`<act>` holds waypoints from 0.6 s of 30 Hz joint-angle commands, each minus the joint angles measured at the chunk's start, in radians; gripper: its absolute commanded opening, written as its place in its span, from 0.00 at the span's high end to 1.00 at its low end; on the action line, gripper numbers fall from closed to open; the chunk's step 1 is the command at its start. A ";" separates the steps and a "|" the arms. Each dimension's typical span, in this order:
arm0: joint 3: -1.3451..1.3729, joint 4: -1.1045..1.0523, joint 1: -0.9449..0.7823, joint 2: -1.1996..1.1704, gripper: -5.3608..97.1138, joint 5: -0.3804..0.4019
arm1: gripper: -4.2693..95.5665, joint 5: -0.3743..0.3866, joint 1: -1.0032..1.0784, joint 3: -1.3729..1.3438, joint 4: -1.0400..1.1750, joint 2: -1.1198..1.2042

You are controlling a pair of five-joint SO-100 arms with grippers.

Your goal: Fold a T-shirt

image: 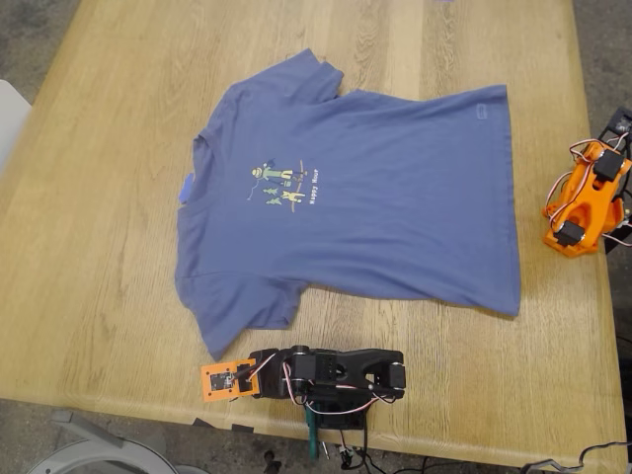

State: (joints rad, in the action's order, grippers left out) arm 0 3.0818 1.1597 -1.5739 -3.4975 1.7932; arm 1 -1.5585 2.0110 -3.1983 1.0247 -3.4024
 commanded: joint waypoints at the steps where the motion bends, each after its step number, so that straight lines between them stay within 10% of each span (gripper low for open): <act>1: -0.015 -0.023 -0.005 -0.115 0.95 -0.018 | 0.94 -0.005 0.123 -0.071 0.006 -0.008; 18: -0.015 -0.023 -0.018 -0.115 0.95 -0.020 | 0.95 -0.008 0.129 -0.071 0.011 -0.008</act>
State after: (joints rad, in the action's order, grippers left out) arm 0 3.0818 1.1597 -1.5739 -3.4975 1.7825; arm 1 -1.5631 2.0402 -3.1983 1.0339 -3.4024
